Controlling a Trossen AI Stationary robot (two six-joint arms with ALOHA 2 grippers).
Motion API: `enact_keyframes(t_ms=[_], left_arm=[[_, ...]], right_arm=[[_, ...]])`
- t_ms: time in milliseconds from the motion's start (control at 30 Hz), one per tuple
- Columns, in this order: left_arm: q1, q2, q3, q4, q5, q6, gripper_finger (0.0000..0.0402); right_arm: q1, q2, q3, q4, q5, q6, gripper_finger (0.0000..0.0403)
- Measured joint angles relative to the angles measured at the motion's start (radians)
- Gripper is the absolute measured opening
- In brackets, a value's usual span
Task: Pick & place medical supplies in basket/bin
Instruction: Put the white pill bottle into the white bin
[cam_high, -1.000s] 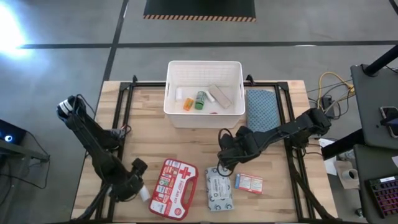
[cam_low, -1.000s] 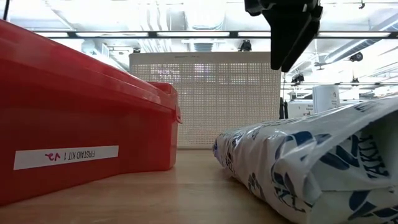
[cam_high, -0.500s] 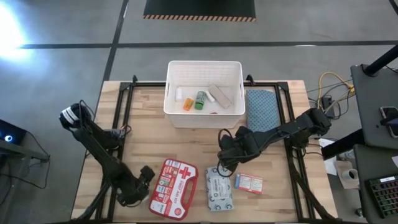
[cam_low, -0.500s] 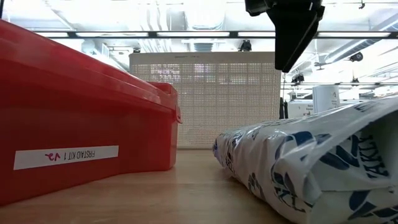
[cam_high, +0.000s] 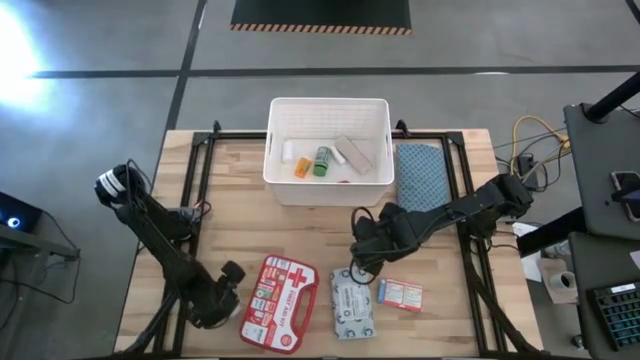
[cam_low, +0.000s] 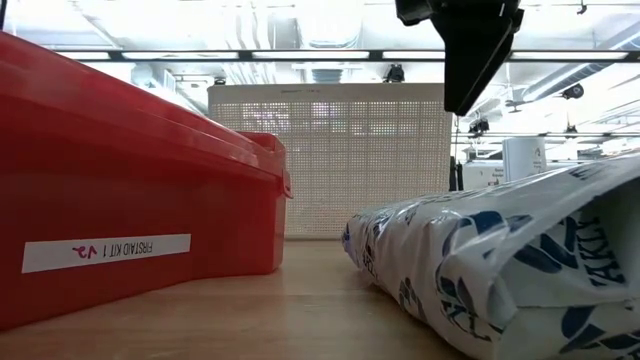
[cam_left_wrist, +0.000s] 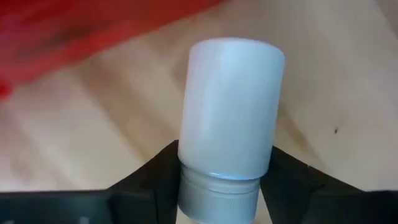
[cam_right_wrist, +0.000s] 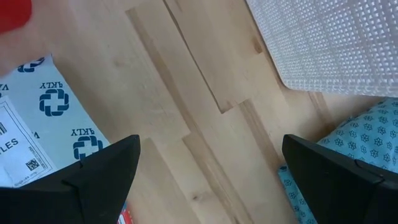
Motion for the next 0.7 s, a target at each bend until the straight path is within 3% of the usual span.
enact_keyframes(t_ms=[267, 400, 567, 700], left_arm=[[0.064, -0.216, 0.092, -0.436, -0.092, -0.201, 0.0169], [0.173, -0.376, 0.186, -0.606, -0.263, -0.303, 0.0167], [0.428, -0.514, 0.316, -0.542, -0.578, -0.300, 0.0166], [0.737, -0.533, 0.379, -0.293, -0.586, -0.033, 0.0166]], right_arm=[[0.000, -0.009, 0.000, -0.005, 0.042, -0.006, 0.0384], [0.000, -0.026, -0.004, -0.009, 0.066, -0.017, 0.0384], [-0.002, -0.044, -0.022, -0.026, 0.107, -0.025, 0.0384], [-0.017, -0.050, -0.033, -0.025, 0.128, -0.016, 0.0384]])
